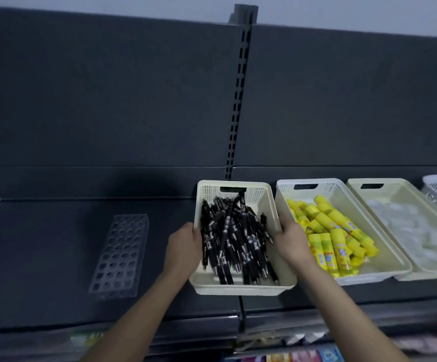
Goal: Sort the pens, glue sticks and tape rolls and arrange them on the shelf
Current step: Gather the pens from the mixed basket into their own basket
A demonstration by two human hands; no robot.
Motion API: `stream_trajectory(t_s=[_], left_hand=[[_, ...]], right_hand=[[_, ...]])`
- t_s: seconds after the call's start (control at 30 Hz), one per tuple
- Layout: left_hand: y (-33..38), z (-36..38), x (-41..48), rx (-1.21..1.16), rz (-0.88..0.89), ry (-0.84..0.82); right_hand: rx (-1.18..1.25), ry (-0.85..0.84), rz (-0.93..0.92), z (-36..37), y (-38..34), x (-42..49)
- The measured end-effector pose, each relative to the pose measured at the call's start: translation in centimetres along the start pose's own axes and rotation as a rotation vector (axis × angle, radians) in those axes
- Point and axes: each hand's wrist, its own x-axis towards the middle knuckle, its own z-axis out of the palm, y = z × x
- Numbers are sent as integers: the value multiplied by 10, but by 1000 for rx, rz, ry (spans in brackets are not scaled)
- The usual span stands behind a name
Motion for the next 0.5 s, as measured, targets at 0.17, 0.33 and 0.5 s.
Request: stream_trajectory(t_s=[0.17, 0.33, 0.5], left_hand=[[2, -14, -1, 62, 3, 84], [4, -35, 8, 60, 8, 155], [-11, -49, 10, 101, -10, 158]], right_hand=[[44, -20, -47, 4, -7, 0], [111, 3, -102, 11, -28, 6], [106, -78, -98, 25, -39, 0]])
